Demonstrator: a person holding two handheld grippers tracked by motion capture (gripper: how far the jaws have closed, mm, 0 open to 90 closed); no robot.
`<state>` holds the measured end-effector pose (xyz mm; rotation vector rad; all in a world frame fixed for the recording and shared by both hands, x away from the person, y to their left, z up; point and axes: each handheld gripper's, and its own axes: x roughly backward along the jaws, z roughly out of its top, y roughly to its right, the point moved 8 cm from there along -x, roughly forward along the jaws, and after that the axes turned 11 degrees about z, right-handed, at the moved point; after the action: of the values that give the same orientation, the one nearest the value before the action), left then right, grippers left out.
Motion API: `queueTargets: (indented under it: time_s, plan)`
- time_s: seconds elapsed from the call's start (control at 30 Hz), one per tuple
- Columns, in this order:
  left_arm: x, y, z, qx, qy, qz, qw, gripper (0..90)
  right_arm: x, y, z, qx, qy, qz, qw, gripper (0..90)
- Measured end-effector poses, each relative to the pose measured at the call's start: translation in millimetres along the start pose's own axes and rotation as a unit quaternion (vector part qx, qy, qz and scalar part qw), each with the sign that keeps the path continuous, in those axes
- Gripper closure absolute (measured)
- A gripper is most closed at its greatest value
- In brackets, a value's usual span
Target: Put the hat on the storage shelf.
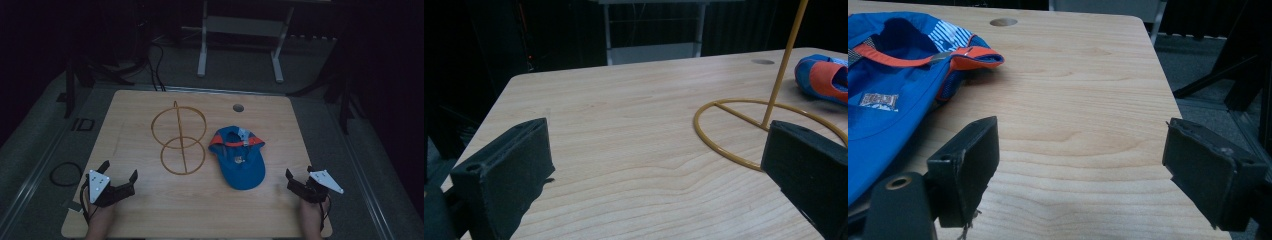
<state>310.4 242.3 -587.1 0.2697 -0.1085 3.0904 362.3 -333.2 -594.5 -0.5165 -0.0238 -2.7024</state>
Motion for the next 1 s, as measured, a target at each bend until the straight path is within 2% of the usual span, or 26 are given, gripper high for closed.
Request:
queueTargets:
  time_s: [0.13, 0.23, 0.33, 0.57, 0.67, 0.73, 0.83, 0.9, 0.97, 1.0]
  plan:
    - [0.0, 4.1, -0.9, -0.012, -0.003, -0.008, 0.9999, 0.5, 1.6, 3.3, 0.3, -0.015, 0.007, -0.001, 0.9999, 14.9]
    - [-0.1, 5.5, -1.1, -0.013, -0.003, -0.012, 0.9998, 0.5, 1.5, 5.3, 0.2, -0.021, 0.007, -0.004, 0.9997, 14.9]
    - [-1.1, 4.9, -2.5, -0.008, -0.010, -0.013, 0.9998, 0.5, 0.4, 5.9, 0.1, -0.021, 0.003, -0.011, 0.9997, 14.9]
    - [-1.3, 4.5, -2.6, -0.005, -0.010, -0.011, 0.9999, 0.5, -4.4, 0.2, -1.1, -0.006, -0.019, 0.006, 0.9998, 14.9]
    - [-1.7, 4.9, -2.0, -0.004, -0.008, -0.013, 0.9999, 0.5, -4.4, -4.3, 0.3, -0.018, -0.031, 0.022, 0.9991, 15.0]
    - [-1.8, 5.0, -1.6, -0.004, -0.007, -0.012, 0.9999, 0.5, -4.2, -5.6, 1.2, -0.015, -0.035, 0.022, 0.9990, 15.0]
    - [-0.8, 7.2, 0.8, -0.002, -0.001, -0.018, 0.9998, 0.5, -4.0, -13.5, 9.3, -0.010, -0.043, 0.039, 0.9982, 14.9]
    - [0.5, 8.6, 2.7, 0.010, 0.001, -0.029, 0.9995, 0.5, -5.1, -17.7, 14.1, -0.013, -0.051, 0.053, 0.9972, 13.5]
    - [1.2, 10.3, 3.2, 0.023, -0.008, -0.043, 0.9988, 0.6, -6.6, -22.1, 18.3, -0.015, -0.061, 0.067, 0.9958, 13.5]
    - [1.1, 10.9, 2.7, 0.021, -0.011, -0.043, 0.9988, 0.6, -7.3, -23.8, 20.0, -0.014, -0.066, 0.072, 0.9951, 13.5]
